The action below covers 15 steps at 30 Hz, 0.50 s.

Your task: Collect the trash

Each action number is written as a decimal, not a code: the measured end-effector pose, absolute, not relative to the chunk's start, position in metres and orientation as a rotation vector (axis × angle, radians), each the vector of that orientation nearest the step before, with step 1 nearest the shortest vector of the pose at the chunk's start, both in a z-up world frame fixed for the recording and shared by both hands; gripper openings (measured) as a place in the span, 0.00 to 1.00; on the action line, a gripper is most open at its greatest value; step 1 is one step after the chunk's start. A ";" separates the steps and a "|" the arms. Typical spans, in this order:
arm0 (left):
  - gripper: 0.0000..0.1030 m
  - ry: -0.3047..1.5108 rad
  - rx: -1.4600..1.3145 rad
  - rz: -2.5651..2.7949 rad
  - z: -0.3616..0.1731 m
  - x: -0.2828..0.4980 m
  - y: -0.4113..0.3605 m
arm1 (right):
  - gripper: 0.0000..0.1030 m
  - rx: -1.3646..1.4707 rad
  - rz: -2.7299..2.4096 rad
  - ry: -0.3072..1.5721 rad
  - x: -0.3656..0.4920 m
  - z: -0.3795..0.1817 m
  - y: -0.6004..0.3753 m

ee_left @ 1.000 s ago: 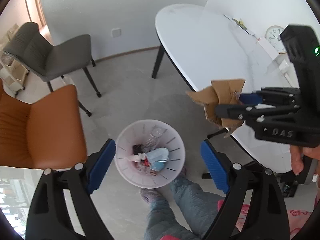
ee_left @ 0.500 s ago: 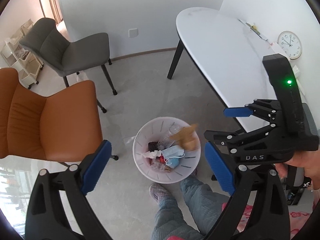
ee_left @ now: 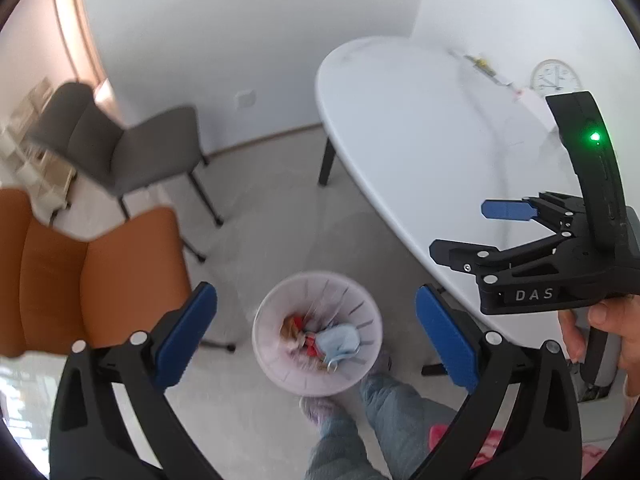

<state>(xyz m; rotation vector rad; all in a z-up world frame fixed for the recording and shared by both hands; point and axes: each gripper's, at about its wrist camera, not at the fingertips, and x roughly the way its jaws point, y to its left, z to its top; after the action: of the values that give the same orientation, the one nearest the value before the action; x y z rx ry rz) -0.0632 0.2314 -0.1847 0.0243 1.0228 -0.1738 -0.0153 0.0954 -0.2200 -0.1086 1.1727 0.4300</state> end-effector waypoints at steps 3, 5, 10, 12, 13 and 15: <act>0.92 0.981 0.033 -0.225 -0.163 -0.051 0.211 | 0.95 -0.076 0.349 1.122 -0.015 -0.194 0.064; 0.92 0.940 0.048 -0.237 -0.146 -0.044 0.195 | 0.96 -0.052 0.308 1.092 -0.014 -0.180 0.044; 0.92 0.826 0.077 -0.246 -0.101 -0.028 0.151 | 0.97 -0.014 0.231 1.017 -0.008 -0.141 -0.012; 0.92 0.780 0.095 -0.243 -0.084 -0.020 0.129 | 0.97 -0.006 0.219 0.994 -0.005 -0.129 -0.029; 0.92 0.766 0.096 -0.245 -0.076 -0.015 0.118 | 0.97 -0.003 0.214 0.977 -0.002 -0.119 -0.042; 0.92 0.738 0.090 -0.260 -0.064 -0.008 0.099 | 0.97 -0.005 0.203 0.951 0.000 -0.107 -0.057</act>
<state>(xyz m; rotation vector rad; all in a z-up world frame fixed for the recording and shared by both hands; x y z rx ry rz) -0.0076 0.0986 -0.0638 0.0898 0.7379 -0.2601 0.0001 -0.0572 -0.1073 -0.0054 0.9506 0.2034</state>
